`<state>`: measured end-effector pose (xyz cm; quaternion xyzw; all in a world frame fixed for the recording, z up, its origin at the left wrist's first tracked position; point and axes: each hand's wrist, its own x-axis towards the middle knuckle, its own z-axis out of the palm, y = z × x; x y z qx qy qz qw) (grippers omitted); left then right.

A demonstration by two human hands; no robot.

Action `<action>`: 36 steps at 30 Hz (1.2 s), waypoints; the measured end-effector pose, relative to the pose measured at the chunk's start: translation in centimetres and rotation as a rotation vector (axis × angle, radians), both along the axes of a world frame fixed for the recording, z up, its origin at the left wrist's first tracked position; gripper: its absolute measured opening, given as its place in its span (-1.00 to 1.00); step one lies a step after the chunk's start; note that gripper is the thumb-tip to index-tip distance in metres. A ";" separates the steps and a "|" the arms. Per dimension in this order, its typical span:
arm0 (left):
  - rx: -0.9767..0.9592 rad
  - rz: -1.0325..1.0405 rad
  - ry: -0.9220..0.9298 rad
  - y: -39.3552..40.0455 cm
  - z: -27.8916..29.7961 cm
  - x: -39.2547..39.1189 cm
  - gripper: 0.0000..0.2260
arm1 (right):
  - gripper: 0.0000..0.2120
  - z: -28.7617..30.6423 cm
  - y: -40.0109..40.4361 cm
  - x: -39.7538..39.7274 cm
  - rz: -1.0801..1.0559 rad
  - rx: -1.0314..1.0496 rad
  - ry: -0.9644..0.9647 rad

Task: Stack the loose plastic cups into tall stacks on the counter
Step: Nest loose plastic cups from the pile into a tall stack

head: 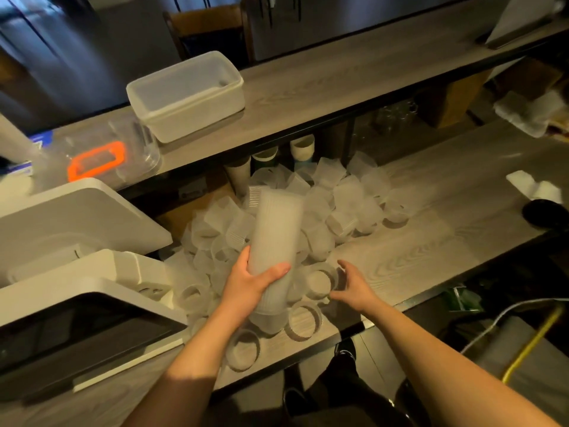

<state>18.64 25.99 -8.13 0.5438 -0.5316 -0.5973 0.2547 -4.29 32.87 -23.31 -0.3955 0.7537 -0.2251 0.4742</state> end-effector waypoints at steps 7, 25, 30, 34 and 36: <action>0.032 -0.022 -0.007 0.0 0.1 0.6 -0.28 | -0.02 -1.0 -0.8 0.7 0.191 -0.093 0.212; 0.015 -0.097 -0.033 1.6 -0.3 -0.2 -0.36 | -0.43 4.5 1.8 -1.5 -0.396 -0.300 -0.164; -0.086 -0.180 -0.130 2.2 -0.3 -0.1 -0.22 | -0.49 10.1 0.7 -2.4 -0.458 -0.410 -0.339; -0.191 -0.272 -0.252 3.1 0.0 0.2 -0.23 | -0.24 13.8 0.4 -2.6 -0.520 -0.517 -0.460; -0.228 -0.311 -0.292 3.2 -0.1 0.2 -0.26 | -0.24 15.2 0.4 -2.5 -0.476 -0.539 -0.439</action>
